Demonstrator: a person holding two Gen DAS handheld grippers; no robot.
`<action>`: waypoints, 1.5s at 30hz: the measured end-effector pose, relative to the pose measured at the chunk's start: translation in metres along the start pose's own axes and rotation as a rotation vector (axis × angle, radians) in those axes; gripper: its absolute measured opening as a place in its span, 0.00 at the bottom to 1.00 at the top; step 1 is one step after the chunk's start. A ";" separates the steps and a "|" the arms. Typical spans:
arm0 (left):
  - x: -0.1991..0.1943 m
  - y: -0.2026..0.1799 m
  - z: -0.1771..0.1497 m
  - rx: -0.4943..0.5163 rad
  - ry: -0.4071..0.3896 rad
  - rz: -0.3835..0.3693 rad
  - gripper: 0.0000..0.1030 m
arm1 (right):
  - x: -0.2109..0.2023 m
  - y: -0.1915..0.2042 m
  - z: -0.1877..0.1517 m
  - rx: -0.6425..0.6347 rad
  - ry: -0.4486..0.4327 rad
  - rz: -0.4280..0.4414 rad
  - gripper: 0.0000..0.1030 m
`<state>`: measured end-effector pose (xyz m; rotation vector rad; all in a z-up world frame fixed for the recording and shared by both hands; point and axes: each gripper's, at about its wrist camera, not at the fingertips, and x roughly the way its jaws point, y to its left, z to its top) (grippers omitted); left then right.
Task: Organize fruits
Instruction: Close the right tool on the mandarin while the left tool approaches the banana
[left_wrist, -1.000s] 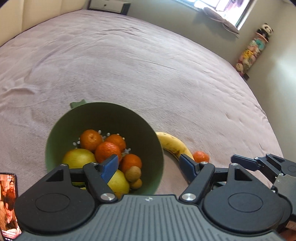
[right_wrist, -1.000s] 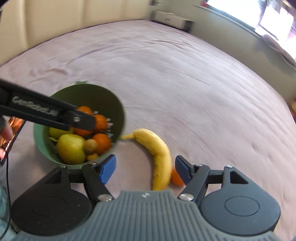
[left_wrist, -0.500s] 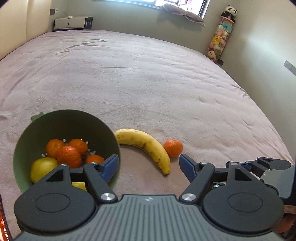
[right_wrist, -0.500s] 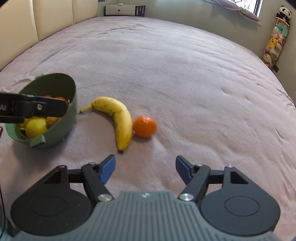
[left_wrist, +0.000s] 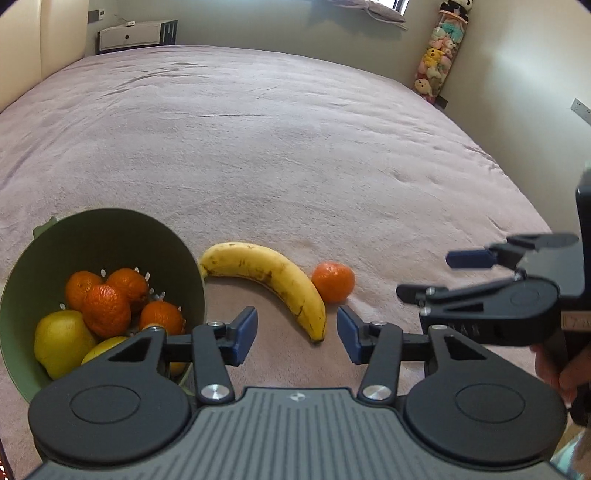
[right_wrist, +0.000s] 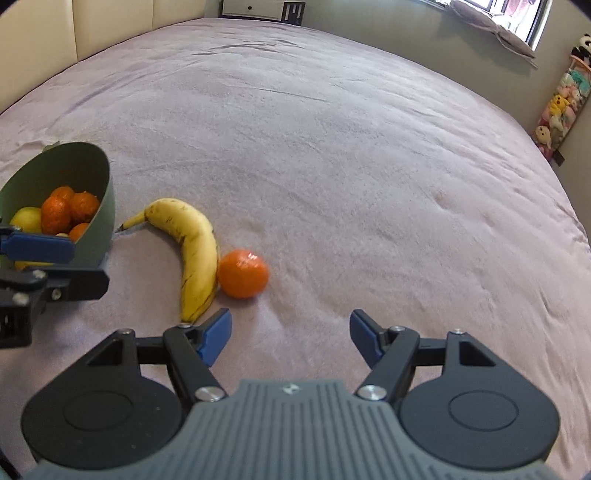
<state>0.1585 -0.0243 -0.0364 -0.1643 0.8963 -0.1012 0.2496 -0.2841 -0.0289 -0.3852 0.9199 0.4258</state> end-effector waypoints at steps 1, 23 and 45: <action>0.002 -0.002 0.002 0.006 0.005 0.007 0.57 | 0.005 0.000 0.004 -0.019 -0.010 0.003 0.61; 0.039 -0.002 0.012 -0.042 0.060 0.031 0.56 | 0.089 0.003 0.028 0.008 0.040 0.265 0.48; 0.077 -0.024 -0.012 -0.026 0.059 0.022 0.52 | 0.070 -0.023 0.015 0.163 0.117 0.185 0.42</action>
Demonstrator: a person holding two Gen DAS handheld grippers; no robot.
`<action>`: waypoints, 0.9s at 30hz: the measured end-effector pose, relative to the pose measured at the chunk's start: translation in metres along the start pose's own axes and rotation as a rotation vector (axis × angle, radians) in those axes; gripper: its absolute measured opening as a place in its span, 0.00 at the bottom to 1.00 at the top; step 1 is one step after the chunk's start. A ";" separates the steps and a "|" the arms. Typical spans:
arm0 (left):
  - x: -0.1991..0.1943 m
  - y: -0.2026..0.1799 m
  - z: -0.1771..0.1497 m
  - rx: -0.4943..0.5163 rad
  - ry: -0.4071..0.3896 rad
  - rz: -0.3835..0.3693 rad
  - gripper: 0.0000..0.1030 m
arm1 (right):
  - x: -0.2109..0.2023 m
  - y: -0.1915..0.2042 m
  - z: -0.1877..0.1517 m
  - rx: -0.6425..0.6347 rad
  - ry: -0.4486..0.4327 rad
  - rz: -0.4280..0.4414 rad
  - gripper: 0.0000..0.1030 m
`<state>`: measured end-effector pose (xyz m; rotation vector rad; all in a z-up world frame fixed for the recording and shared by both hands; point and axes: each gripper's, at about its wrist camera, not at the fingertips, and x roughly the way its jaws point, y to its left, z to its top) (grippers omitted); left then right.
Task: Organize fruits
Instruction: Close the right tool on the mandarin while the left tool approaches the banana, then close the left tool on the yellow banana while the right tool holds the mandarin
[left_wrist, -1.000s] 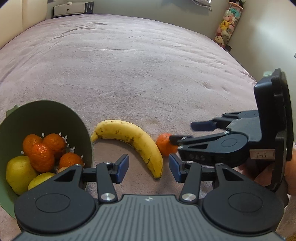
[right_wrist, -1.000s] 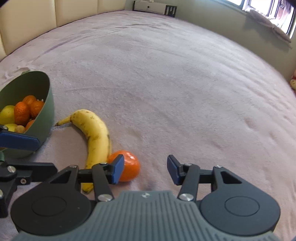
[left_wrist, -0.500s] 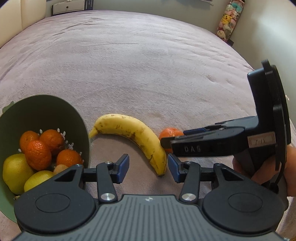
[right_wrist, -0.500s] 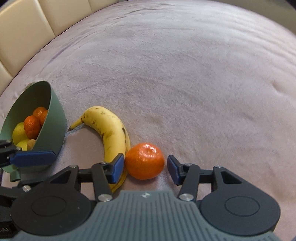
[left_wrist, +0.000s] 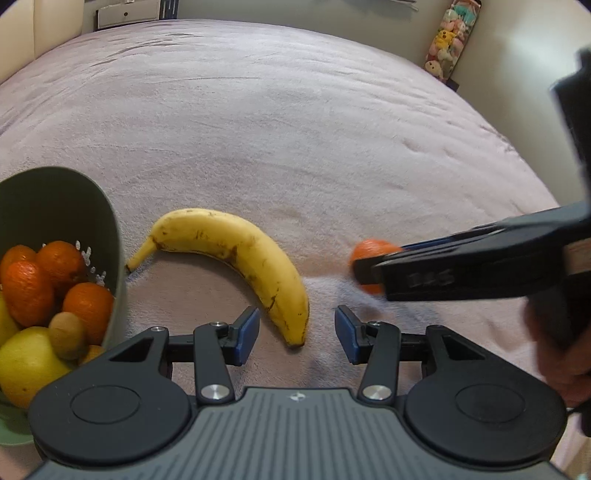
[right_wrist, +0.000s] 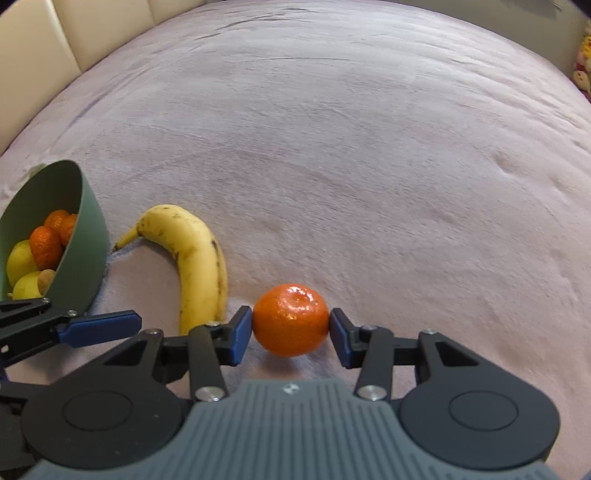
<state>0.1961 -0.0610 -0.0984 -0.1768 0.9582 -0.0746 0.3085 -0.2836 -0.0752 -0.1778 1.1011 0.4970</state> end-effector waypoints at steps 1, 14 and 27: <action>0.004 -0.002 -0.001 0.005 0.001 0.009 0.51 | -0.001 -0.002 -0.001 0.012 0.002 -0.004 0.42; 0.027 -0.002 0.001 0.014 0.044 0.042 0.33 | 0.004 0.000 -0.007 0.022 0.039 -0.032 0.42; -0.003 0.008 -0.007 0.072 0.076 -0.004 0.30 | -0.014 0.011 -0.022 0.066 0.048 -0.043 0.42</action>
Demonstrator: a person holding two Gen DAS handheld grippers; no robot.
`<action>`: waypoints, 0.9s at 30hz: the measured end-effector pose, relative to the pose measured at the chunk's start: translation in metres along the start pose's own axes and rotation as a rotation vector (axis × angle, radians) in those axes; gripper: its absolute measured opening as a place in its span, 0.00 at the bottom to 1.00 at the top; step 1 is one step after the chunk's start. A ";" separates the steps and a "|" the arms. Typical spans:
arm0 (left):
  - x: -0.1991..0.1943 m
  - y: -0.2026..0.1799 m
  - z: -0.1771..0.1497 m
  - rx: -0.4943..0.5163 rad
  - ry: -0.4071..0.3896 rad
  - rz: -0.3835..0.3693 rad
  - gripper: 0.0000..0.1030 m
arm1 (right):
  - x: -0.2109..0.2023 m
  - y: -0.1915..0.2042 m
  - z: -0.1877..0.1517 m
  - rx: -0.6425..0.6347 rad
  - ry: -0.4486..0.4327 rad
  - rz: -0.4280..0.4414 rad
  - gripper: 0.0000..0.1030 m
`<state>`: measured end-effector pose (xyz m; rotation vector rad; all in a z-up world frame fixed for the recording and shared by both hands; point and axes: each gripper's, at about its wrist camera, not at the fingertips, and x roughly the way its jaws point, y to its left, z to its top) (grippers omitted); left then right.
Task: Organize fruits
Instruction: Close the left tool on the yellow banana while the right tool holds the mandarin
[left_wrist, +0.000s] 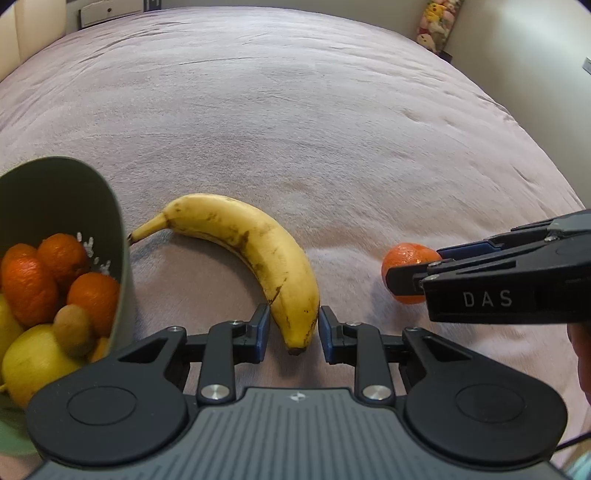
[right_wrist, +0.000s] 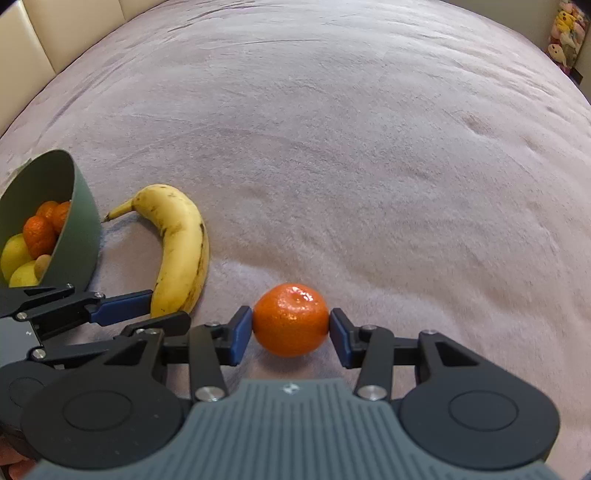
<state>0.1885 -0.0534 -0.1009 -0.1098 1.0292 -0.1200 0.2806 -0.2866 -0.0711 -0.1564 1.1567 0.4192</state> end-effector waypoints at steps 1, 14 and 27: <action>-0.004 0.000 -0.002 0.005 0.005 -0.004 0.29 | -0.003 0.002 -0.003 0.004 0.000 -0.003 0.42; -0.055 0.003 -0.054 0.121 0.170 -0.037 0.26 | -0.033 0.030 -0.068 0.055 0.051 -0.009 0.42; -0.078 0.012 -0.070 0.108 0.089 -0.106 0.44 | -0.043 0.061 -0.101 -0.128 -0.066 -0.146 0.42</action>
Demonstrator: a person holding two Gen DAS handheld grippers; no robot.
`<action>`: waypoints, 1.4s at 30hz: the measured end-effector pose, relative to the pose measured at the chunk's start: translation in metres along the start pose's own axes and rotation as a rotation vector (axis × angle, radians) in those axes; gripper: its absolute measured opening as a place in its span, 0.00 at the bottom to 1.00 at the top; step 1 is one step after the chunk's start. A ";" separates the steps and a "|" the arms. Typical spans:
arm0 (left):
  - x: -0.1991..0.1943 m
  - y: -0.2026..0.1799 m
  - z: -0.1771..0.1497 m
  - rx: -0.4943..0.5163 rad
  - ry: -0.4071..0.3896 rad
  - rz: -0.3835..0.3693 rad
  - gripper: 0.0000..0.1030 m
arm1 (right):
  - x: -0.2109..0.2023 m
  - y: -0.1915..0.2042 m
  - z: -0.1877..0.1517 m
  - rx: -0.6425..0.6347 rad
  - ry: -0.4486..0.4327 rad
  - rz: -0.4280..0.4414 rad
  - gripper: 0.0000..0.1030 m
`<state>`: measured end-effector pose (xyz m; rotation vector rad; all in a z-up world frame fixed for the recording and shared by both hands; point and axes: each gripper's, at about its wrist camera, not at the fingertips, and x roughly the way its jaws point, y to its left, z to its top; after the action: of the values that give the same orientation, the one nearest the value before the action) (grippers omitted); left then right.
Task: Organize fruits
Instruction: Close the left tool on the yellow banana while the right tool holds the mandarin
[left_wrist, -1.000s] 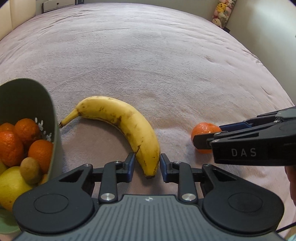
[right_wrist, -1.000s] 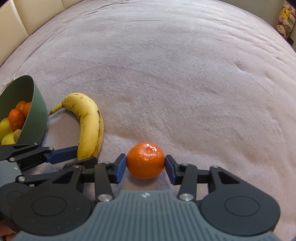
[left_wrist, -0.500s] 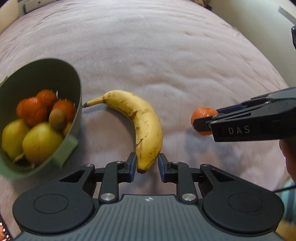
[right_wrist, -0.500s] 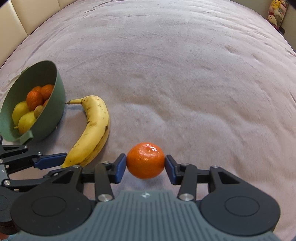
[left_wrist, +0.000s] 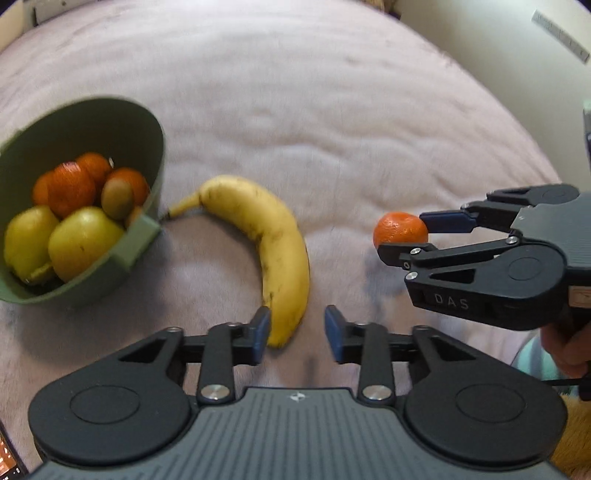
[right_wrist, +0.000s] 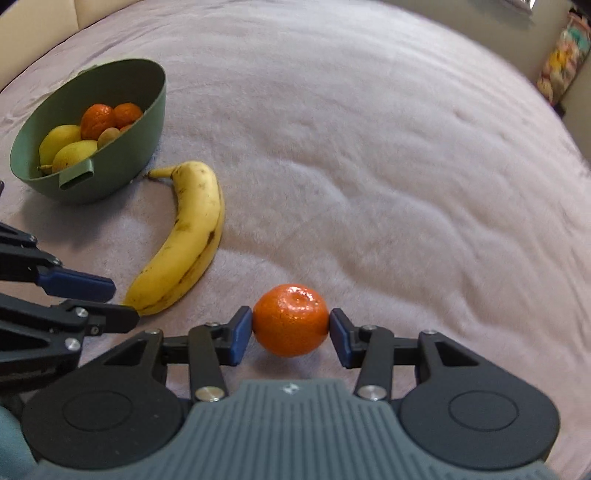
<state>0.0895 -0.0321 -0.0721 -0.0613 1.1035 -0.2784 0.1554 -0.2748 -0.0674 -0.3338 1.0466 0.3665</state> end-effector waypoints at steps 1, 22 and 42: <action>-0.003 0.002 0.001 -0.013 -0.026 0.005 0.45 | -0.001 -0.003 0.002 0.007 -0.013 -0.010 0.42; 0.043 0.022 0.037 -0.263 -0.097 0.051 0.60 | 0.034 -0.017 0.009 0.037 0.000 -0.082 0.43; 0.077 0.023 0.046 -0.273 -0.019 0.078 0.54 | 0.051 -0.020 0.011 0.034 0.035 -0.136 0.44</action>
<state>0.1671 -0.0336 -0.1229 -0.2623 1.1168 -0.0560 0.1960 -0.2810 -0.1056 -0.3803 1.0573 0.2211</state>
